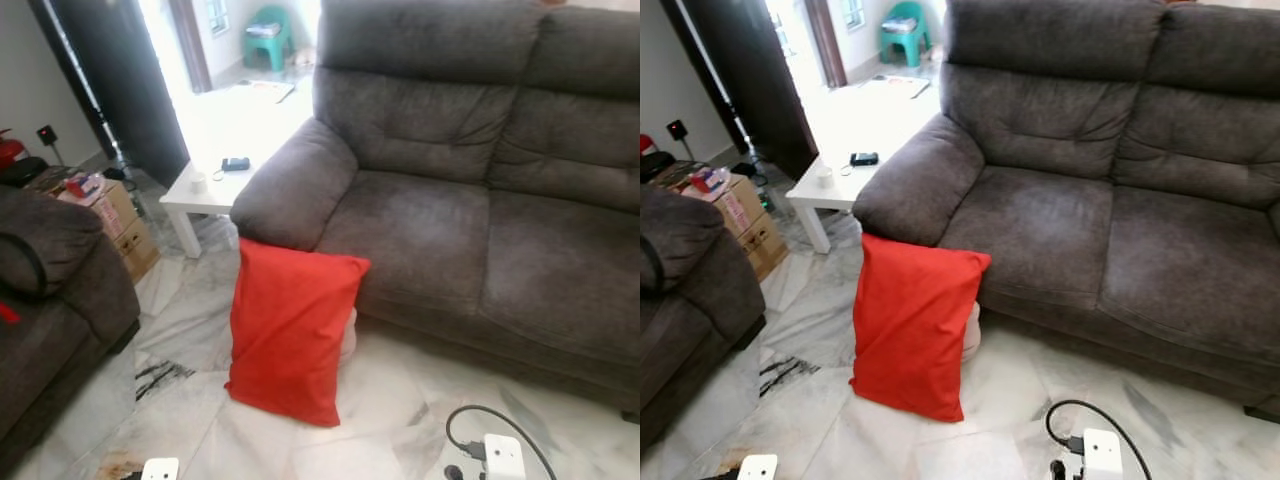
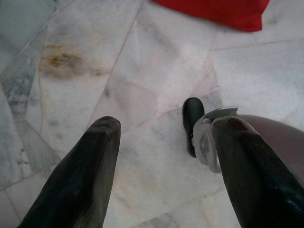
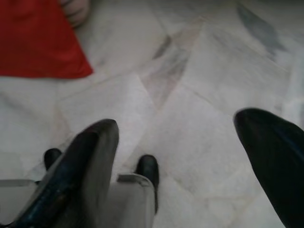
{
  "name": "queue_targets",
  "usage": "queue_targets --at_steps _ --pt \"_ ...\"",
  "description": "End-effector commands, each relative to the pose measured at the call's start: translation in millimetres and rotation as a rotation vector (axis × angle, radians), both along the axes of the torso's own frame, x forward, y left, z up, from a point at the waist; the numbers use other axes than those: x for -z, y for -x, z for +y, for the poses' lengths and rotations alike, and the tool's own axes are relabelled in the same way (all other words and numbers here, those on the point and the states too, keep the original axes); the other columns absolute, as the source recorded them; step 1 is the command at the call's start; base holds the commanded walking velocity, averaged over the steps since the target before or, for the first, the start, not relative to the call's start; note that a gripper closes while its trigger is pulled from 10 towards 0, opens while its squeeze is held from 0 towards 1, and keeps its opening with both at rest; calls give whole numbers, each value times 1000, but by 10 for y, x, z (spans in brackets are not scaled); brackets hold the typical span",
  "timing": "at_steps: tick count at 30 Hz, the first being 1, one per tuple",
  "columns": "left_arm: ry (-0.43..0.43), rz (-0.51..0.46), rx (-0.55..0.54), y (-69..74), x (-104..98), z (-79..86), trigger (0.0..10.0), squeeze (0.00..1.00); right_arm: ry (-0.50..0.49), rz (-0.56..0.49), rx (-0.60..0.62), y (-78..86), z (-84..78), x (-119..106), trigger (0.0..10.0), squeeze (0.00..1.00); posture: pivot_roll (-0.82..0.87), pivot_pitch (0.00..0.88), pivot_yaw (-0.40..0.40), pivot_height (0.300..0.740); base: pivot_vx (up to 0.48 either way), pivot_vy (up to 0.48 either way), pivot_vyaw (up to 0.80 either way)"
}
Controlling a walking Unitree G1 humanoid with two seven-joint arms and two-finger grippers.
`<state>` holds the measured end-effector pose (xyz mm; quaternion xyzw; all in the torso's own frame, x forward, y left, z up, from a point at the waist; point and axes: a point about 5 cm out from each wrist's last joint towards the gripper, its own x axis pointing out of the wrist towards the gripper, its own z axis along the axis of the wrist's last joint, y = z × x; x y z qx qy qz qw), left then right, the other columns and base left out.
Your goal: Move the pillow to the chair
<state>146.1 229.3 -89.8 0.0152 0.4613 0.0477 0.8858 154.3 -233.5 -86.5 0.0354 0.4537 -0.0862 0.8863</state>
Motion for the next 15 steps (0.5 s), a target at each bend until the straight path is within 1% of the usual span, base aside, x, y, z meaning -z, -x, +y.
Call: queue_targets --at_steps 1,15 --pt "-1 13 -14 45 10 33 10000 0 -13 3 18 15 -2 7 10000 0 -52 0 38 740 0 0 0" --pt "-5 21 -13 52 15 35 10000 0 -17 15 20 39 16 22 10000 0 -52 0 37 740 0 0 0"
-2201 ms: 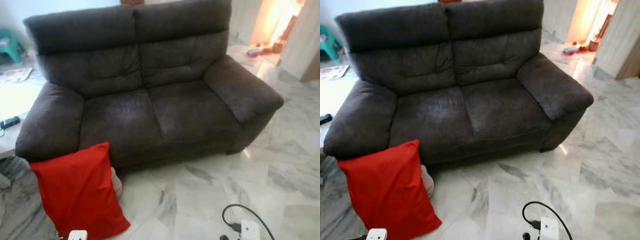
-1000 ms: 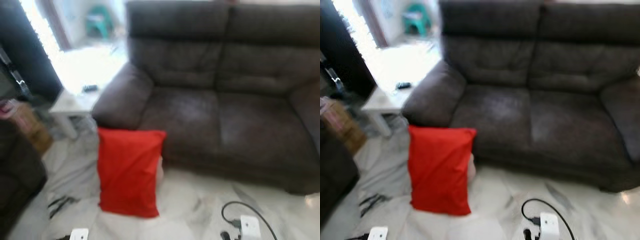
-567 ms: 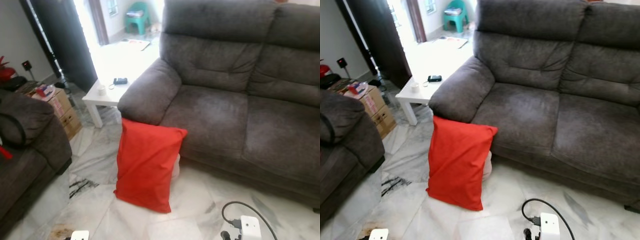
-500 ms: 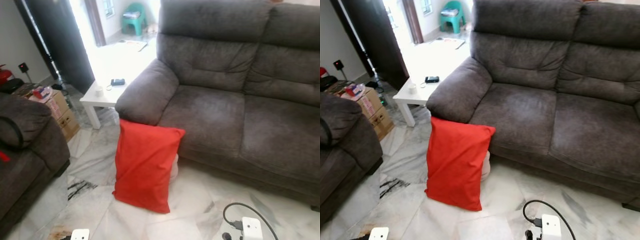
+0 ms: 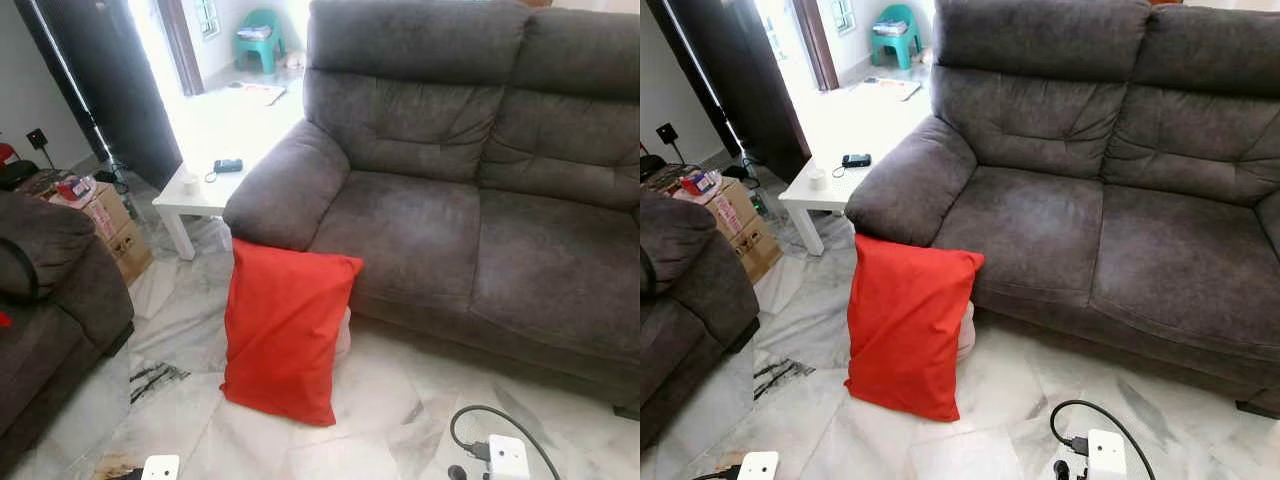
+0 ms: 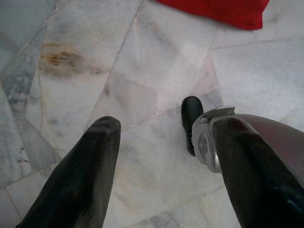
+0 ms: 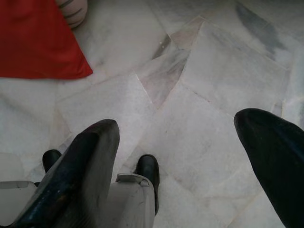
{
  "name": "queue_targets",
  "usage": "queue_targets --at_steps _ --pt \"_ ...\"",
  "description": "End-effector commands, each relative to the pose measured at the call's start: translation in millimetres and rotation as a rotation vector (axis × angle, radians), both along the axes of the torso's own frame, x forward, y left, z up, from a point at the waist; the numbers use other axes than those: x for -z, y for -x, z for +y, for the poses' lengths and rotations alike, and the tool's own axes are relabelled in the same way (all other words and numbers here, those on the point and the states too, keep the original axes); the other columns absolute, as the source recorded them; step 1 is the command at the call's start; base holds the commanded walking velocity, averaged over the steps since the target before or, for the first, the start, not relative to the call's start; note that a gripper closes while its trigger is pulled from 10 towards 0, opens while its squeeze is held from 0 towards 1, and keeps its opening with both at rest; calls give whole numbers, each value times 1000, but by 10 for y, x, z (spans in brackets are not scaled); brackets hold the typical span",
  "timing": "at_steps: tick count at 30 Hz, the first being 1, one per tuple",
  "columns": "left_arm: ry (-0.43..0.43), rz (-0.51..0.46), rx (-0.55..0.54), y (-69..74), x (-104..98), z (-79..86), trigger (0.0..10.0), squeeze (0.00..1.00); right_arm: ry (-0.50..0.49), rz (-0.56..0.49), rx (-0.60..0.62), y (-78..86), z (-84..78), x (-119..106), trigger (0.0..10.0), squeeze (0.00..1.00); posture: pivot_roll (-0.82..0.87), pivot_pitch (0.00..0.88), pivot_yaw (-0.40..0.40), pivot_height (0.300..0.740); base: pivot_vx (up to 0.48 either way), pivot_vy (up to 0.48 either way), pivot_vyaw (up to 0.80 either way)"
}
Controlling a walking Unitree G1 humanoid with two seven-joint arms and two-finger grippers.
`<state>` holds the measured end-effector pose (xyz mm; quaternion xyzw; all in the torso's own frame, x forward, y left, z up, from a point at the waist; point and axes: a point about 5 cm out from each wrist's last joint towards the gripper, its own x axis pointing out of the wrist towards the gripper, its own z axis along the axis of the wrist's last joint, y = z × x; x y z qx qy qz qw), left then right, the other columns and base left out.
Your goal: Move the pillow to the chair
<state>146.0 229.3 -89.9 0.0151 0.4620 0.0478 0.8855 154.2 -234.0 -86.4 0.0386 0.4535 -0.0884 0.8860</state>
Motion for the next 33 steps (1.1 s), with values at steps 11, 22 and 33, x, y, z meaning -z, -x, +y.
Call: queue_targets --at_steps 11,22,33 --pt "-2 19 -13 46 13 33 10000 0 -22 10 11 -29 77 13 10000 0 -51 0 35 740 0 0 -218" --pt "0 17 -17 43 12 31 10000 0 -32 6 3 -121 155 -4 10000 0 -51 0 35 740 164 0 -285" --pt "2 18 -16 42 13 26 10000 0 -34 -26 -8 -236 216 -44 10000 0 -52 0 34 740 272 0 -112"
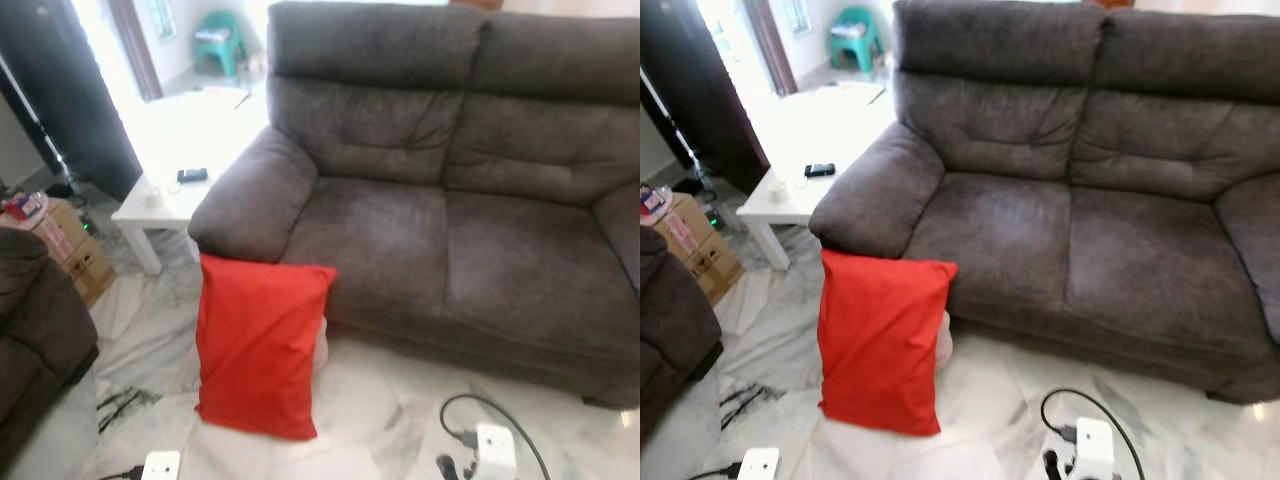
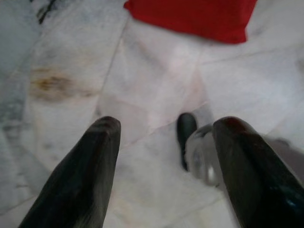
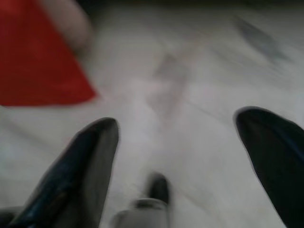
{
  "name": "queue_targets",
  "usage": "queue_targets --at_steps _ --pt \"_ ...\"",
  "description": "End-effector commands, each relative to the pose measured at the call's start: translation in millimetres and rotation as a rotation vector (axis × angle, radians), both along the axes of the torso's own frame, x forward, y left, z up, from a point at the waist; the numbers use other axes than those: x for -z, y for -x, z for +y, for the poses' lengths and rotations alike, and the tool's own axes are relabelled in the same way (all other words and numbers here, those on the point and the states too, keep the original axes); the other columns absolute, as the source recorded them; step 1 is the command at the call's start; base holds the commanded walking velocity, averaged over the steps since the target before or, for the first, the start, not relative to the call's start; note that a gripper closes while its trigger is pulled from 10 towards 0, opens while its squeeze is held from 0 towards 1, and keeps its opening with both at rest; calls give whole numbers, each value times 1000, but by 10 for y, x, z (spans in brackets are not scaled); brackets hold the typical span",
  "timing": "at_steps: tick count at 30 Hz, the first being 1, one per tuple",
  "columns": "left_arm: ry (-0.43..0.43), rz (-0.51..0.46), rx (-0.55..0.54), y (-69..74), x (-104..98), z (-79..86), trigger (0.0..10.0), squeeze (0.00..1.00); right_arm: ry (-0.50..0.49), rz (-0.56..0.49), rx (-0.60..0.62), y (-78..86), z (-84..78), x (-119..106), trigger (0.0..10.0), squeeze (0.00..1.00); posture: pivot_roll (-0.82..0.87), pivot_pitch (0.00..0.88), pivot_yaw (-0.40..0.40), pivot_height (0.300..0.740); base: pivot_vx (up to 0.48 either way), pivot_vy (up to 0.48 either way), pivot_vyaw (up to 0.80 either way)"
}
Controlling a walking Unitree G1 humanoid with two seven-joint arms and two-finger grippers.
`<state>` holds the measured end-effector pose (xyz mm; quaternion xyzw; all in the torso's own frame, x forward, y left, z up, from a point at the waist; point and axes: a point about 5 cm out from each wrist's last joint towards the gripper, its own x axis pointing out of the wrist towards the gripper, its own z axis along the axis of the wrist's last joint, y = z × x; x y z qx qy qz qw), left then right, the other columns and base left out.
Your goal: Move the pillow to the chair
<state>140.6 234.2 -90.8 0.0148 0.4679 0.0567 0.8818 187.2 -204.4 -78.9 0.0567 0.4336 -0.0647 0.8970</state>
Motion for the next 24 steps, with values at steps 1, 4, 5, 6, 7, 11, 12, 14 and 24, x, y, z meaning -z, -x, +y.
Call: queue_targets --at_steps 1,4,5,6,7,11,12,14,24 --pt "10 4 0 -12 4 -24 10000 0 16 25 18 105 -92 34 10000 0 -52 0 34 740 270 0 0" --pt "10 4 -1 -12 4 -24 10000 0 18 28 18 115 -101 36 10000 0 -52 0 34 740 271 0 0" --pt "11 4 -1 -12 4 -25 10000 0 19 29 18 118 -104 37 10000 0 -52 0 33 740 274 0 0" --pt "11 4 -1 -12 4 -26 10000 0 19 30 19 119 -105 37 10000 0 -52 0 33 740 274 0 0" --pt "11 4 0 -13 4 -27 10000 0 19 30 18 119 -106 37 10000 0 -52 0 33 740 274 0 0" --pt "12 4 0 -14 4 -27 10000 0 18 32 19 122 -106 39 10000 0 -52 0 32 740 274 0 0" --pt "12 4 1 -14 4 -27 10000 0 18 32 19 122 -106 39 10000 0 -52 0 32 740 274 0 0" --pt "13 3 0 -14 4 -28 10000 0 20 33 15 125 -109 40 10000 0 -52 0 32 740 274 0 0" --pt "13 4 0 -20 2 -29 10000 0 20 28 9 114 -111 33 10000 0 -51 0 31 740 274 0 0"
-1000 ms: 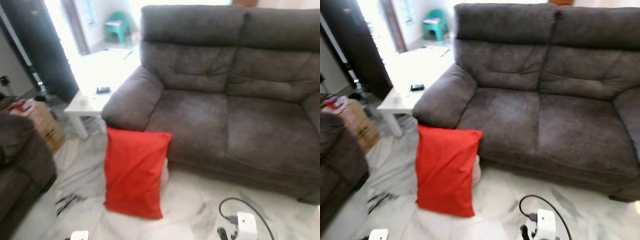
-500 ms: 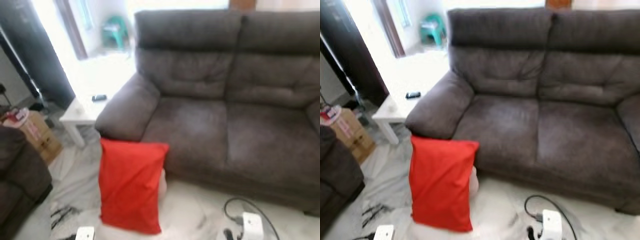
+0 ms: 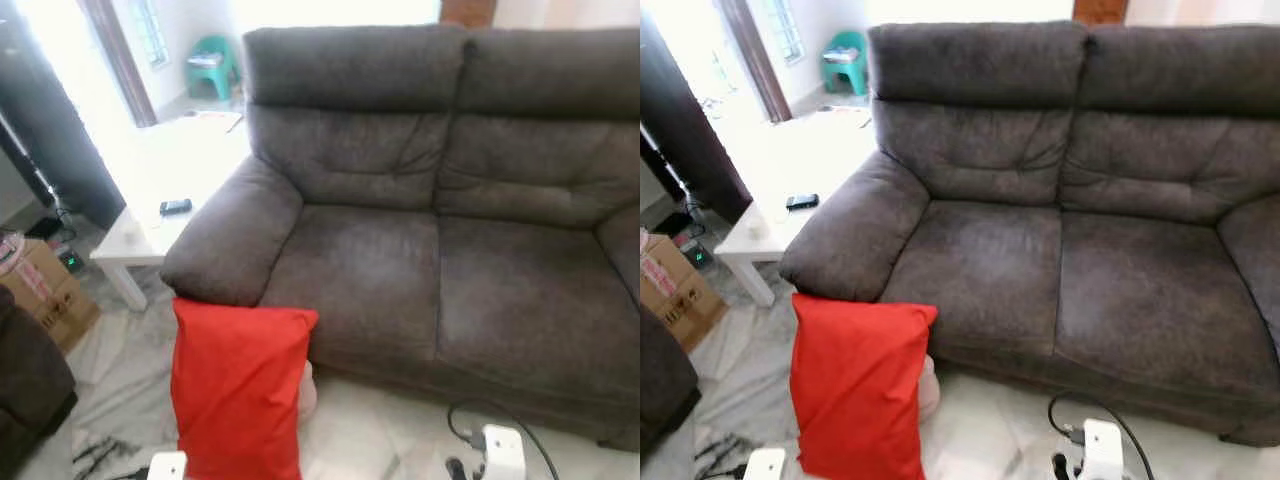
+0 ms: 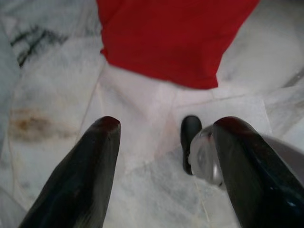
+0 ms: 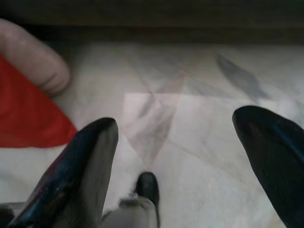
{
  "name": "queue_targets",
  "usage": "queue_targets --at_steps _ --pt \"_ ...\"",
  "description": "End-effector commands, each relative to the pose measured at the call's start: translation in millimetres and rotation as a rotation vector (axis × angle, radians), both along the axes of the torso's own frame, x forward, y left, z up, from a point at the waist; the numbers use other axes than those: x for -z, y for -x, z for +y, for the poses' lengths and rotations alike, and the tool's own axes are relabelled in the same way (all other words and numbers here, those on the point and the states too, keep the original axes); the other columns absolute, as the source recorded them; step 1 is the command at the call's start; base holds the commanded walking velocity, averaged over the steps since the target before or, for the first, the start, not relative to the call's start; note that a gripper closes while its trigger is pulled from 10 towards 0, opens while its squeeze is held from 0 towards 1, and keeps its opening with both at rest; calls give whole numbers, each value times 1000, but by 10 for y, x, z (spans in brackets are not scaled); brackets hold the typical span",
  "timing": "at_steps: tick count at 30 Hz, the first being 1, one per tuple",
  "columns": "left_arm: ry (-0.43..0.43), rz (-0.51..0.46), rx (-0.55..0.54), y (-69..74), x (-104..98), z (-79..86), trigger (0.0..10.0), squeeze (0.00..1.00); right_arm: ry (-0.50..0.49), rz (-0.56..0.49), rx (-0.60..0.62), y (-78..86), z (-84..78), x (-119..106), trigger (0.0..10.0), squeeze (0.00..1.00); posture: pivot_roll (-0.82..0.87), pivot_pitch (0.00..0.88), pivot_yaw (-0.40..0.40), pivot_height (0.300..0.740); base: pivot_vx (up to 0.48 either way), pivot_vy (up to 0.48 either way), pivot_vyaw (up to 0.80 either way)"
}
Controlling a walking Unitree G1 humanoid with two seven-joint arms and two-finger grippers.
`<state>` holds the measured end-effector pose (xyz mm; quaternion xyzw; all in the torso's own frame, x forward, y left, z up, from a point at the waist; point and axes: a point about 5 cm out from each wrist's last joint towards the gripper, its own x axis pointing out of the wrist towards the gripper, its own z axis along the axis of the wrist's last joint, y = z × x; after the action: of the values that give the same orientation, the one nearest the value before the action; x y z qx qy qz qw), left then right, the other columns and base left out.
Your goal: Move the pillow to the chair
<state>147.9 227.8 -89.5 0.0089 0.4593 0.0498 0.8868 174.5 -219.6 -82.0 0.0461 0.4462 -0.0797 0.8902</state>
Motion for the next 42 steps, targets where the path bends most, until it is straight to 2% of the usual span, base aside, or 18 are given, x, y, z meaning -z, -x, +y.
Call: queue_targets --at_steps 1,11,17,20,42 --pt "-3 24 -6 53 15 36 10000 0 -10 -3 -12 -14 43 2 10000 0 -51 0 31 740 274 0 0" --pt "-5 24 -2 48 15 28 10000 0 -6 2 -27 -16 32 0 10000 0 -51 0 32 740 256 0 0" --pt "-8 26 2 44 13 34 10000 0 1 2 -43 -24 38 -3 10000 0 -48 0 31 740 0 0 150" --pt "-7 27 3 42 13 32 10000 0 4 10 -45 74 -29 21 10000 0 -47 0 30 740 0 0 800" --pt "-4 31 -1 39 15 26 10000 0 7 37 -46 207 -88 60 10000 0 -46 0 25 740 0 0 800"
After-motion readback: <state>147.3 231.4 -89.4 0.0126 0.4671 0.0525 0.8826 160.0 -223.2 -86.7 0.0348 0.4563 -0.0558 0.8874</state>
